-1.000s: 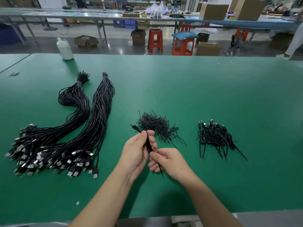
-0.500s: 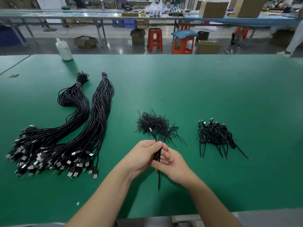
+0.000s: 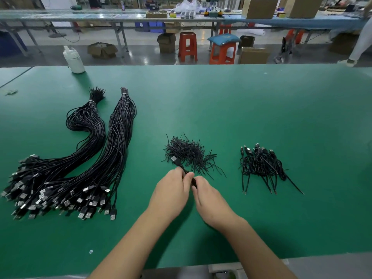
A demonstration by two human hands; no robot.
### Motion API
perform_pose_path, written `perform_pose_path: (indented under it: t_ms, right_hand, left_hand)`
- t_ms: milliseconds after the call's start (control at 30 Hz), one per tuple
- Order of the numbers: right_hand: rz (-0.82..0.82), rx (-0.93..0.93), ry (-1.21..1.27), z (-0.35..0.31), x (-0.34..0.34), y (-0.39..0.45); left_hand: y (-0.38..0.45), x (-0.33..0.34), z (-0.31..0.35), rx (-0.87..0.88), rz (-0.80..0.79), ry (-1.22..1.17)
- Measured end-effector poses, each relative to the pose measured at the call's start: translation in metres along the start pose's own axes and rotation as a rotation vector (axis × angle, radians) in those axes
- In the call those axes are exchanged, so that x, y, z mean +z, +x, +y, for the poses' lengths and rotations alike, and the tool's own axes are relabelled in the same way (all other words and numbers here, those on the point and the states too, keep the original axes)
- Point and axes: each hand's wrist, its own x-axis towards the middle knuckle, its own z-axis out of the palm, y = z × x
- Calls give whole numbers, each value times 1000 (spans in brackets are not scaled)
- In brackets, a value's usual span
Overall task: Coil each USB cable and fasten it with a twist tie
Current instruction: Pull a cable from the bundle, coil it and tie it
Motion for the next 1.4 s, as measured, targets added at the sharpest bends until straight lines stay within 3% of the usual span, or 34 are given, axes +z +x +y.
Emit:
perform_pose_path:
  t_ms: [167,267,533,800,1167,1267,1333,1400]
  right_hand:
    - [-54,-21,-111,4,7,1]
    - [-113,-14,-148,6,14,2]
    - [-91,140,344,-1,19,9]
    - [-1,65,-198,11,10,21]
    - [181,160,-170,32,35,34]
    - [267,166,-92,39,38,34]
    - [300,191,19,44,38,34]
    - [329,239,164,49,37,37]
  left_hand:
    - [6,-14,-12,60,-197,-270]
    - [14,-15,-18,87,-241,-147]
    - [32,-5,-19,101,-248,-23]
    - [53,11,-6,-8,-226,-95]
    - [69,30,9,-62,-259,-38]
    - [73,33,9,-103,-288,-233]
    - [76,35,7,-234,-235,-525]
    - [83,36,1,-329,-136,-629]
